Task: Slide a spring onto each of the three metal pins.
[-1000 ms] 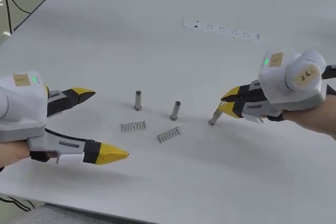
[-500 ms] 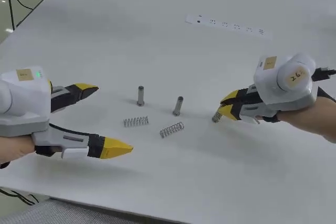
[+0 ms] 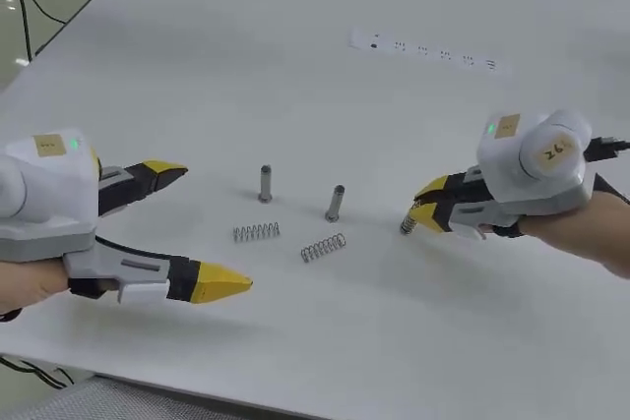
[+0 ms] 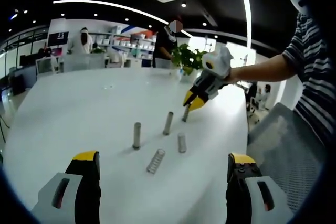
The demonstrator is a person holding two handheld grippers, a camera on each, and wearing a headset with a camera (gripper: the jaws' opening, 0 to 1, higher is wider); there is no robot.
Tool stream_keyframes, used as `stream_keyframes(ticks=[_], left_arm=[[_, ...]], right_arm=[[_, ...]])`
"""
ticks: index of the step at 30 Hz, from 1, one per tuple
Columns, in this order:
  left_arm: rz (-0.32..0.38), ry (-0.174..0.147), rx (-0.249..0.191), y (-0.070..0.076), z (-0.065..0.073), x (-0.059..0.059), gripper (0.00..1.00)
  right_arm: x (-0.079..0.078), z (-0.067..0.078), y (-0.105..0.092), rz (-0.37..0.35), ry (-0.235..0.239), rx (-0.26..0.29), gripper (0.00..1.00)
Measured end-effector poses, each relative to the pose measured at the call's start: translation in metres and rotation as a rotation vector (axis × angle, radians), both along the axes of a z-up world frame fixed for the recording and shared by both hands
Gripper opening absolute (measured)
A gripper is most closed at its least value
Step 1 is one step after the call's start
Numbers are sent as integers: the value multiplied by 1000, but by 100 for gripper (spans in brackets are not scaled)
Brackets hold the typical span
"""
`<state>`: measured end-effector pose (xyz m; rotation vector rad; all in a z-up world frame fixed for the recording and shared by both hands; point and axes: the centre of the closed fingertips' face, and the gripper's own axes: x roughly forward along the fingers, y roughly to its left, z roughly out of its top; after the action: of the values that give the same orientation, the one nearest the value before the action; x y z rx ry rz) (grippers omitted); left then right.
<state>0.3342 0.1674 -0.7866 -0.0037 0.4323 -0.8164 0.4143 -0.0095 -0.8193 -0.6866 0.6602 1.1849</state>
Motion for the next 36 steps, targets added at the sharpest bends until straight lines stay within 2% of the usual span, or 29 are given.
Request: stream_keyframes(ticks=[13,16,20,26,31,36], left_arm=[[2,8,-1,0,1,-1,98],[-1,10,-1,0,1,0,98],[-8,12,4,-2,1,0,98],[-10,10,4,-3,2,0,98],[-10,10,6,-3,2,0,98],[-10,12,7,-3,2,1,98]], right_arm=[[0,5,-4,-31,2,25,16],[-2,9,-5,-61,28,56,19],[-1,11,-11,-95,27,73,20],[-3,15,-16,-141,49,132,21],[-4,19,-20,-202,85,194,22],[-10,18,-23,-217,98,204,22]])
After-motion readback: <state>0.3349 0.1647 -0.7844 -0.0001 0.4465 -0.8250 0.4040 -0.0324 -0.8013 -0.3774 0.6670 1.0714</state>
